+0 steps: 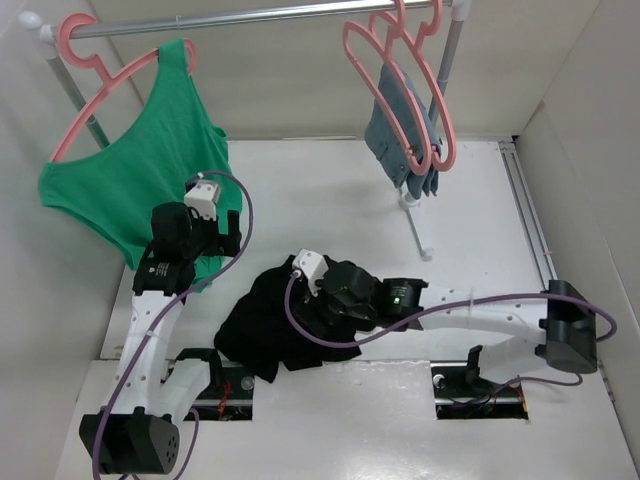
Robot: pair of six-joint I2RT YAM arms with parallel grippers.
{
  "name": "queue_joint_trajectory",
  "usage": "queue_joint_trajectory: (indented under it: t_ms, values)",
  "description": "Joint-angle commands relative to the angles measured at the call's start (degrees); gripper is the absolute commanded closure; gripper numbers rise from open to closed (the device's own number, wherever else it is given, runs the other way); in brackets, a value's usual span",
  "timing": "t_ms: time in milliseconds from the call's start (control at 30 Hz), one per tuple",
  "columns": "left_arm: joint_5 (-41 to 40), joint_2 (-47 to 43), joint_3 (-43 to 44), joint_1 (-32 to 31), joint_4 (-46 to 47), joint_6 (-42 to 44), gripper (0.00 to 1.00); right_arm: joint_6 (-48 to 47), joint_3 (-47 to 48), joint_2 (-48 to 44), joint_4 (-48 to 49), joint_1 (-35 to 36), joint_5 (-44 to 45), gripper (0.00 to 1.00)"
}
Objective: Place the t-shirt on the hanger
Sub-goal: Move the tshirt to the center of the board
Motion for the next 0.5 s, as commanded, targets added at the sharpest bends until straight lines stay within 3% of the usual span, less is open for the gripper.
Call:
queue_joint_trajectory:
  t_ms: [0, 100, 200, 233, 267, 300, 467]
  values:
    - [3.9, -0.7, 1.4, -0.2, 0.4, 1.7, 0.00, 4.2, 0.7, 4.4, 0.5, 0.0, 5.0, 0.10]
    - [3.9, -0.7, 1.4, -0.2, -0.1, 1.7, 0.00, 4.2, 4.1, 9.7, -0.2, -1.2, 5.0, 0.17]
    - [3.9, -0.7, 1.4, -0.2, -0.7, 2.3, 0.00, 3.3, 7.4, 14.2, -0.2, -3.1, 2.7, 0.38]
    - [3.9, -1.2, 1.4, -0.2, -0.7, 2.3, 0.00, 2.8, 8.2, 14.9, -0.2, -3.6, 2.7, 0.51]
    - [3.9, -1.2, 1.4, -0.2, -0.7, 2.3, 0.00, 1.0, 10.7, 16.1, -1.6, -3.7, 2.7, 0.83]
    - [3.9, -1.2, 1.4, -0.2, -0.7, 2.3, 0.00, -0.6, 12.1, 16.1, -1.6, -3.7, 2.7, 0.99]
    - [2.5, -1.2, 1.4, -0.2, -0.1, 0.5, 0.00, -12.5, 25.4, 17.3, -5.0, -3.7, 0.7, 1.00]
